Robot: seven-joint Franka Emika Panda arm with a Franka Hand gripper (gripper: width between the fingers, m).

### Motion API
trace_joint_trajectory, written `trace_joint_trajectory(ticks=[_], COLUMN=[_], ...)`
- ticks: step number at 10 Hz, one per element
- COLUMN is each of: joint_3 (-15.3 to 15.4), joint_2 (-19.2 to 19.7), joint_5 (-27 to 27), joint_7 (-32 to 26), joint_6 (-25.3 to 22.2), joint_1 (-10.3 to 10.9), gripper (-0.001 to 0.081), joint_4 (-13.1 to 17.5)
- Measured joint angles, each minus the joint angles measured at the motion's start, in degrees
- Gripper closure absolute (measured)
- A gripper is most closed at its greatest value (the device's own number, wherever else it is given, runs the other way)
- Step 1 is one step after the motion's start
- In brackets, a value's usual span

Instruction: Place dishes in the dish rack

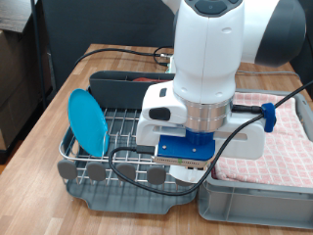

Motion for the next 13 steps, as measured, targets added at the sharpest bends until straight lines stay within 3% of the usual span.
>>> trace_joint_trajectory(ticks=[13], joint_3=[-0.21], joint_2=[1.98], joint_5=[0.05], joint_7=[2.21], joint_6=[0.45], joint_1=[-0.16], gripper=[0.0737], joint_4=[0.05])
